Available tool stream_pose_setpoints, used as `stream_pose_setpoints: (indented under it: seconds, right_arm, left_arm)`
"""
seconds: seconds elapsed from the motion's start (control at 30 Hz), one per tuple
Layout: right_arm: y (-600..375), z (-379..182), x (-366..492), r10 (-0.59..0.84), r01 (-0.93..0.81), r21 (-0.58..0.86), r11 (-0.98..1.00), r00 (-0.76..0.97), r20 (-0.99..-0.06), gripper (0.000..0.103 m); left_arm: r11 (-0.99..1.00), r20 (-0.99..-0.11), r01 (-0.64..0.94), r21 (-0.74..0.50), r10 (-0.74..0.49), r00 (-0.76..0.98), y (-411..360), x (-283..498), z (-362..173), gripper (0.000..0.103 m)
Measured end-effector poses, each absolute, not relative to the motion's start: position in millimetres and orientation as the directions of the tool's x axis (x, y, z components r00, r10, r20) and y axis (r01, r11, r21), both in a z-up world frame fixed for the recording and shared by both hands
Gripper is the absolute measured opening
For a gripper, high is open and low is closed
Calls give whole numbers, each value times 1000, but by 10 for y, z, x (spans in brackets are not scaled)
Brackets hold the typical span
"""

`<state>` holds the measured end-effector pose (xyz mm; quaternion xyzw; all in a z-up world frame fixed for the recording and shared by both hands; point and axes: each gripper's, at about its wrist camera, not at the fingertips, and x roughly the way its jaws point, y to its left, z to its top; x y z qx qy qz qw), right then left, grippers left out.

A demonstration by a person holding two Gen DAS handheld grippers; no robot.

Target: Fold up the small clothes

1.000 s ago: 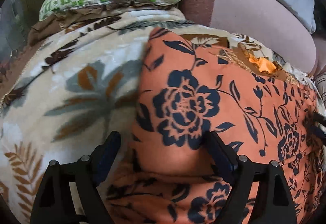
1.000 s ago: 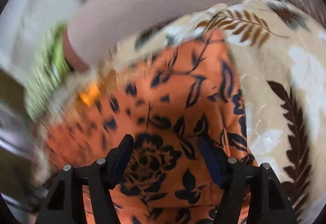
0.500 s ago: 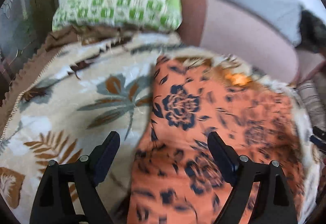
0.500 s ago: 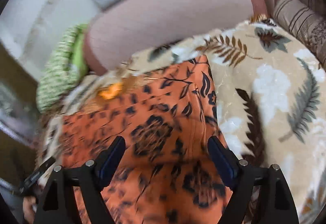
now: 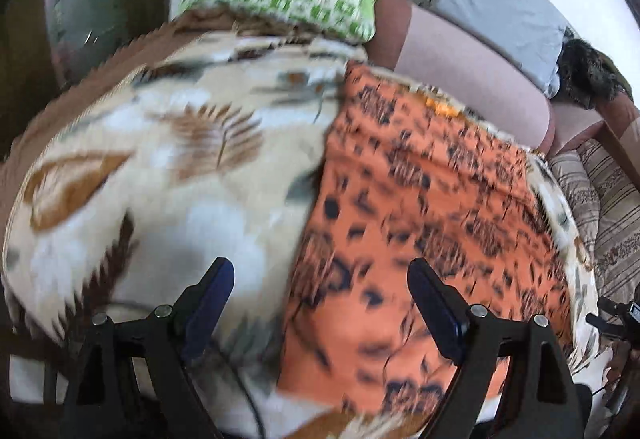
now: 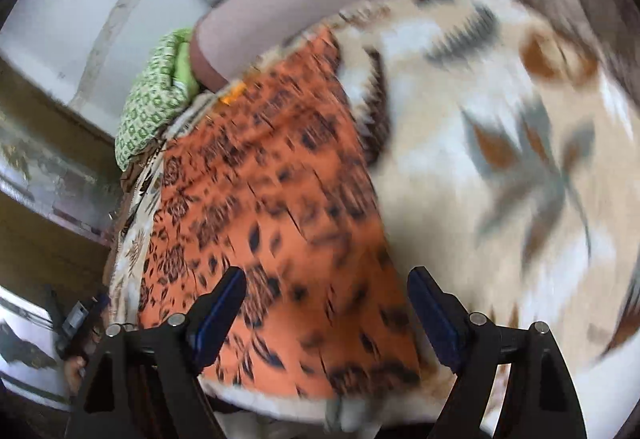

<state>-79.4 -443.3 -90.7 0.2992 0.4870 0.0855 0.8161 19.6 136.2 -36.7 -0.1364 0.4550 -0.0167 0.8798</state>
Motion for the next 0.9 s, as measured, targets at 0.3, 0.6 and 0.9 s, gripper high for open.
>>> stream_pose_setpoints:
  seconds: [0.3, 0.6, 0.9]
  right_arm:
    - [-4399, -1298, -887, 484, 191, 616, 764, 463, -743, 85]
    - [-4399, -1406, -824, 458, 216, 584, 782, 436, -774, 84]
    - [-4394, -1440, -785, 508, 199, 631, 750, 436, -742, 79]
  left_arm:
    - [967, -851, -110, -229, -144, 505, 1257, -89, -644, 89]
    - [929, -836, -82, -362, -284, 469, 1379, -81, -667, 88]
    - [850, -806, -102, -517, -444, 392, 1514, -31, -730, 43]
